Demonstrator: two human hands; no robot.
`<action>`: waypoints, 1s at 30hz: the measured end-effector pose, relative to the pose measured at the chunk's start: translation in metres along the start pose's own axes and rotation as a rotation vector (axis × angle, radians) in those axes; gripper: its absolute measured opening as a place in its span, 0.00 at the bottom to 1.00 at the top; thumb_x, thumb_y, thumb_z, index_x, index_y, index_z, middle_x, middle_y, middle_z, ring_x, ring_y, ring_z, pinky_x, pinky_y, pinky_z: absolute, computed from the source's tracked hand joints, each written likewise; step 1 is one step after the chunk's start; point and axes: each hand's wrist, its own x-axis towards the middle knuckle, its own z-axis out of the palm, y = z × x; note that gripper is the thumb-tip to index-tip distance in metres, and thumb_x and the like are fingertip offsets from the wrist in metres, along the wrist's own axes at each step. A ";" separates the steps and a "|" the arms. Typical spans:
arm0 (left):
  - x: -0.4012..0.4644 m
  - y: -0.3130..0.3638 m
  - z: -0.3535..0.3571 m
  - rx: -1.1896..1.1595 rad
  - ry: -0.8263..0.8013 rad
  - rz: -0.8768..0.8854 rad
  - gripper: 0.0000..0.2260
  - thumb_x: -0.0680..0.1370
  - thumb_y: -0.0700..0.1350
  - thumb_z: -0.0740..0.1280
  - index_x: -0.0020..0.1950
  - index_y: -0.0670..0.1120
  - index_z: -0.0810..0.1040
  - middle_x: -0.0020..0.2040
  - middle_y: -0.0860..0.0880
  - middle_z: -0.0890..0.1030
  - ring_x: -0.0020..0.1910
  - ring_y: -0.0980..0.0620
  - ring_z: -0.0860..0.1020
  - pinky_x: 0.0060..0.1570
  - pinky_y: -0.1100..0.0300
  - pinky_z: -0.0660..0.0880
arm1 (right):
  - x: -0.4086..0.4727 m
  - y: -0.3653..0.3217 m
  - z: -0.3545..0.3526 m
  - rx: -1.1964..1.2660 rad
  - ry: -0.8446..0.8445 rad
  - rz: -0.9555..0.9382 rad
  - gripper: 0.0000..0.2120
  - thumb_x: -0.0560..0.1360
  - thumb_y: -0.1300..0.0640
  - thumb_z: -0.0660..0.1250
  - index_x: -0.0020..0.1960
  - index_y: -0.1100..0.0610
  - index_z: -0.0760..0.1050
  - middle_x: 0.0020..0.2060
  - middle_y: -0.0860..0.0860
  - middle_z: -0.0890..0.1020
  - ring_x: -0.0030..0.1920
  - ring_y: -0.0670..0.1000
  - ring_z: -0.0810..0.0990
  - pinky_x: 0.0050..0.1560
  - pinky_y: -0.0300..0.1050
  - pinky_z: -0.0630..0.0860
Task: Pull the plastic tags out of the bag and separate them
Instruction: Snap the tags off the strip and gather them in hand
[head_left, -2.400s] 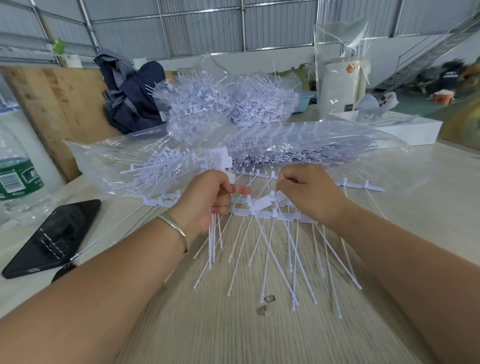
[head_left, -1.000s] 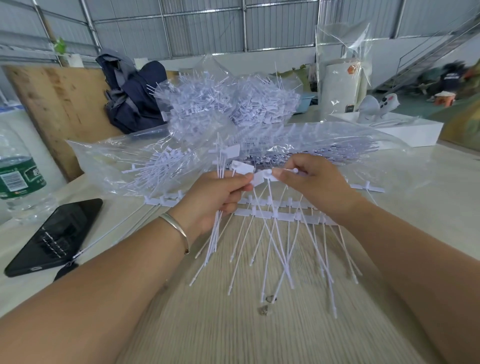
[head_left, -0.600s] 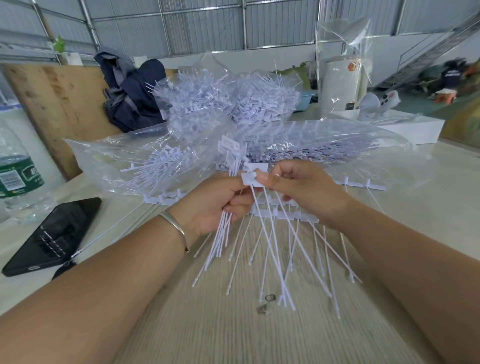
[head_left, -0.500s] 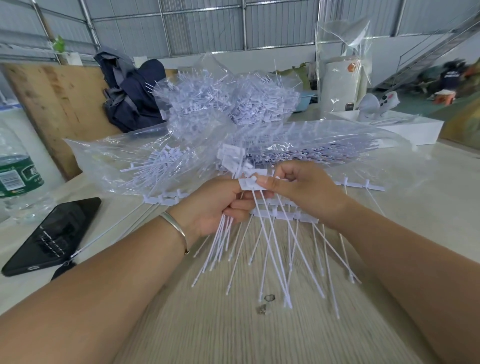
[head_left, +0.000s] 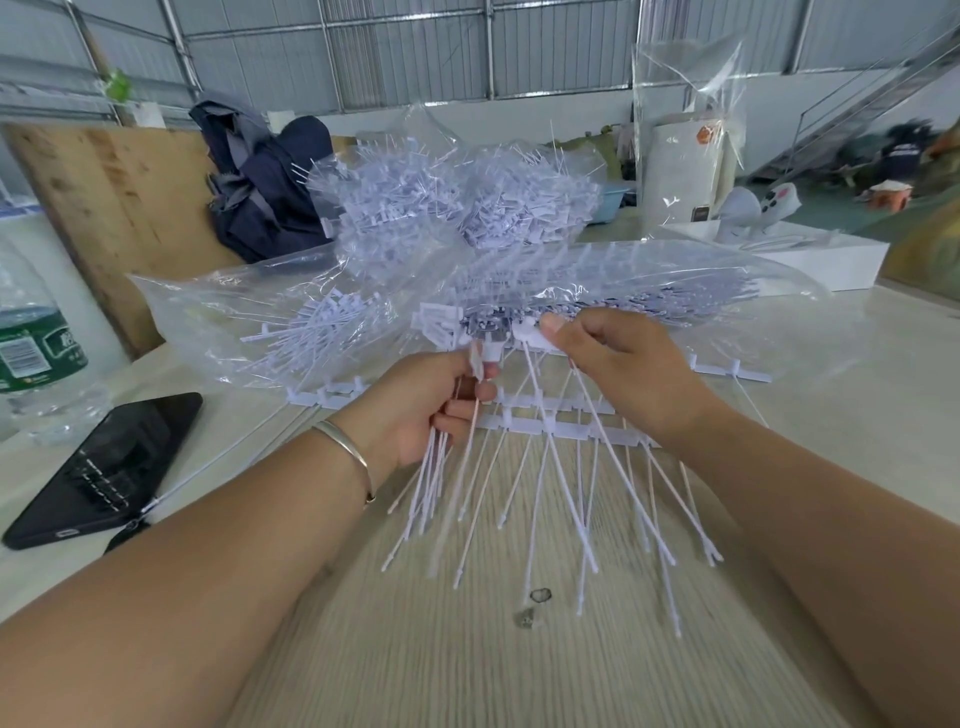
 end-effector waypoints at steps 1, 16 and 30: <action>-0.001 0.000 0.001 -0.009 -0.010 0.005 0.13 0.81 0.50 0.62 0.44 0.43 0.75 0.28 0.50 0.73 0.19 0.59 0.61 0.14 0.70 0.55 | 0.000 0.001 0.001 -0.023 -0.019 -0.004 0.26 0.75 0.38 0.62 0.33 0.58 0.61 0.26 0.48 0.61 0.28 0.47 0.61 0.33 0.42 0.60; -0.004 0.001 0.002 0.025 -0.027 0.078 0.05 0.70 0.41 0.74 0.38 0.43 0.79 0.32 0.48 0.76 0.25 0.58 0.71 0.19 0.68 0.64 | 0.002 0.009 0.003 -0.149 -0.031 -0.015 0.16 0.69 0.42 0.72 0.38 0.55 0.75 0.35 0.50 0.79 0.37 0.46 0.74 0.40 0.45 0.70; -0.017 0.004 0.008 0.075 -0.294 0.008 0.15 0.82 0.55 0.55 0.43 0.46 0.68 0.26 0.53 0.61 0.18 0.61 0.57 0.16 0.70 0.53 | 0.002 0.005 0.004 -0.129 -0.020 -0.026 0.21 0.73 0.39 0.66 0.36 0.58 0.73 0.22 0.43 0.68 0.25 0.43 0.65 0.32 0.42 0.64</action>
